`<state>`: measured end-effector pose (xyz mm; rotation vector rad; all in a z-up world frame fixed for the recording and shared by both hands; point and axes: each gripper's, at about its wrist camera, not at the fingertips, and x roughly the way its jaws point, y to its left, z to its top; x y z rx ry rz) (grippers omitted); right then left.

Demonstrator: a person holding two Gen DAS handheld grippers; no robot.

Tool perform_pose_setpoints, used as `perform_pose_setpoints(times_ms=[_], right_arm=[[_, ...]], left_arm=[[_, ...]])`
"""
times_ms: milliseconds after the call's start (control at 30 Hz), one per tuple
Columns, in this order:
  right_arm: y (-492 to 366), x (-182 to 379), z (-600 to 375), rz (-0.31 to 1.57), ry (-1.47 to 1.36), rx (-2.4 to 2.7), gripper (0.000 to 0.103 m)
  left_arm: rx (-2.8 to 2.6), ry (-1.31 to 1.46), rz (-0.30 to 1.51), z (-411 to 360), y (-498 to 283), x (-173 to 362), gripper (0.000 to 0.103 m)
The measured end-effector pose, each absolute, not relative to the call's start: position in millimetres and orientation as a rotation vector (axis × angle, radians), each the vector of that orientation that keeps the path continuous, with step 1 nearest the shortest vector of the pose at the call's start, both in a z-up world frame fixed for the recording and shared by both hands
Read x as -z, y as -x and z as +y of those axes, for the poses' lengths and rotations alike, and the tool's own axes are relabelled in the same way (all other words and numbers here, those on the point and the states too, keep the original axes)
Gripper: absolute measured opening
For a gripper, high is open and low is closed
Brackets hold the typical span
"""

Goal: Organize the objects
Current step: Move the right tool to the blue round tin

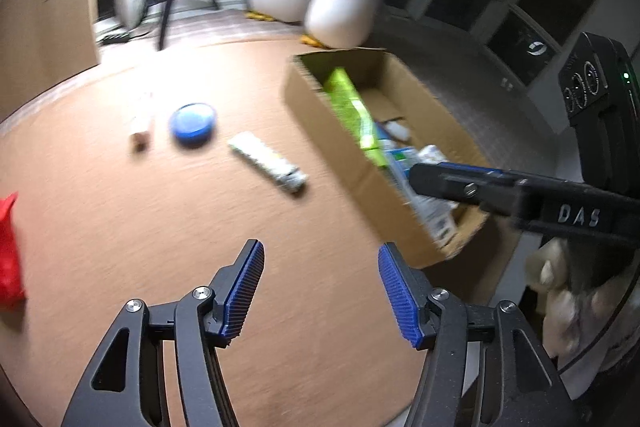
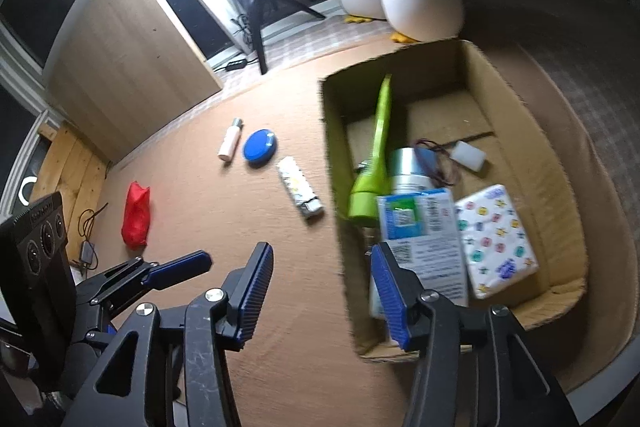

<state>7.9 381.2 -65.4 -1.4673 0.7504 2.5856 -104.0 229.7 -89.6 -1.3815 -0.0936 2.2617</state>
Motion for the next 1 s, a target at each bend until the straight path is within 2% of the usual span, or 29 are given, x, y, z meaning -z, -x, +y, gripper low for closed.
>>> perform_pose_setpoints(times_ms=[300, 733, 1000], right_arm=[[23, 67, 340, 0.725, 1.524, -2.638, 0.052], [79, 74, 292, 0.595, 1.590, -2.684, 0.061], [122, 95, 299, 0.534, 1.624, -2.646, 0.061]], left_arm=[[-2.383, 1.438, -0.122, 156, 88, 91, 0.064], [-2.497, 1.461, -0.125, 93, 71, 83, 0.079], [-2.517, 1.521, -0.188, 61, 77, 98, 0.080]])
